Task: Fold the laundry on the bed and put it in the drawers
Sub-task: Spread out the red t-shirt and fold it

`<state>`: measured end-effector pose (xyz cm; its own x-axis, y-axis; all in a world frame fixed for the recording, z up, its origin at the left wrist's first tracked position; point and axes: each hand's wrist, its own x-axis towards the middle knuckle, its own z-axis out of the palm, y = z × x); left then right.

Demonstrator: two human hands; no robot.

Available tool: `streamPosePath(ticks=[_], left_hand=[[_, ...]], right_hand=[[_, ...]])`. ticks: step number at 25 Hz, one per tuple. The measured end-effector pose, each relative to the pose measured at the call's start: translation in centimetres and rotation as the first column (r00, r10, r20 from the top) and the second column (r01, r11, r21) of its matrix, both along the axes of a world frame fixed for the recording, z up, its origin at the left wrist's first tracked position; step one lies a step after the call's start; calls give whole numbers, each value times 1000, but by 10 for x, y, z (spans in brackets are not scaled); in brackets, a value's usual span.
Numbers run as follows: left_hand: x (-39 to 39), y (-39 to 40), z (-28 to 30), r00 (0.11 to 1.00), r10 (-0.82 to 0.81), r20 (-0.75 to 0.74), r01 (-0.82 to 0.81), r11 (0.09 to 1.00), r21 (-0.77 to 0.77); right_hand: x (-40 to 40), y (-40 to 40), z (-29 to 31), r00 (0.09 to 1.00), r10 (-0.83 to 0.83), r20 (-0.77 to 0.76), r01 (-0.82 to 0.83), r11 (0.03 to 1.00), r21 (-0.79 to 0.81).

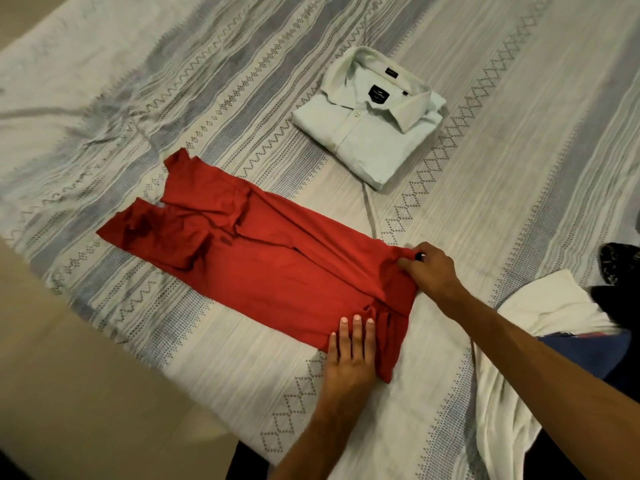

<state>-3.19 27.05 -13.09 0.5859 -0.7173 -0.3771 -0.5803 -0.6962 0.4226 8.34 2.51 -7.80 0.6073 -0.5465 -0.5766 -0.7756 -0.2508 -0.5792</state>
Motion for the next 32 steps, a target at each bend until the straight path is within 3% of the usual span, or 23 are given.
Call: streamPosePath(ticks=[4,6,8,11,13,15,16,17,18,19,20,21,22,23,26,32], left_hand=[[35,-3,11,993,88,-77,-93,993,-68],[65,1,26,979,202,-28,-203,949,-240],[88,23,44,898,353,-262,-433,811,-392],[115,51,74,578,508,-639,-808,470,-356],[134,70,76,219,560,-799,-975,155,-159],[154,90,63,-163,396,-904,-981,-161,107],[162,98,58,-283,266,-921,-943,-252,217],[168,105,55,-348,164,-923,-911,-292,292],[171,109,54,-386,93,-918,-888,-306,343],[174,113,51,-408,47,-912,-874,-310,375],[177,116,47,-417,27,-908,-868,-310,389],[178,118,42,-411,23,-911,-875,-292,387],[179,119,38,-398,29,-917,-887,-267,377],[180,121,37,-374,61,-925,-906,-238,350],[183,122,39,-264,274,-925,-958,-186,219],[195,116,31,-242,507,-827,-957,-264,118]], right_hand=[[5,3,27,968,243,68,-242,970,-14],[13,5,46,946,291,141,-295,955,14],[25,13,66,942,282,185,-301,950,84],[56,33,91,944,267,194,-303,933,193],[88,54,96,962,211,174,-254,924,286],[126,78,93,979,168,113,-199,898,393],[144,89,91,983,167,76,-183,864,470],[161,99,82,985,169,42,-165,832,530],[172,108,74,989,149,13,-132,828,545],[179,113,59,991,131,13,-122,879,461],[183,115,43,983,183,16,-181,950,255],[182,115,30,953,302,-3,-302,953,-25],[179,115,20,908,416,-44,-416,886,-204],[175,114,13,869,491,-54,-488,837,-249],[172,108,9,840,543,13,-532,828,-177],[195,117,6,881,470,52,-466,882,-72]])
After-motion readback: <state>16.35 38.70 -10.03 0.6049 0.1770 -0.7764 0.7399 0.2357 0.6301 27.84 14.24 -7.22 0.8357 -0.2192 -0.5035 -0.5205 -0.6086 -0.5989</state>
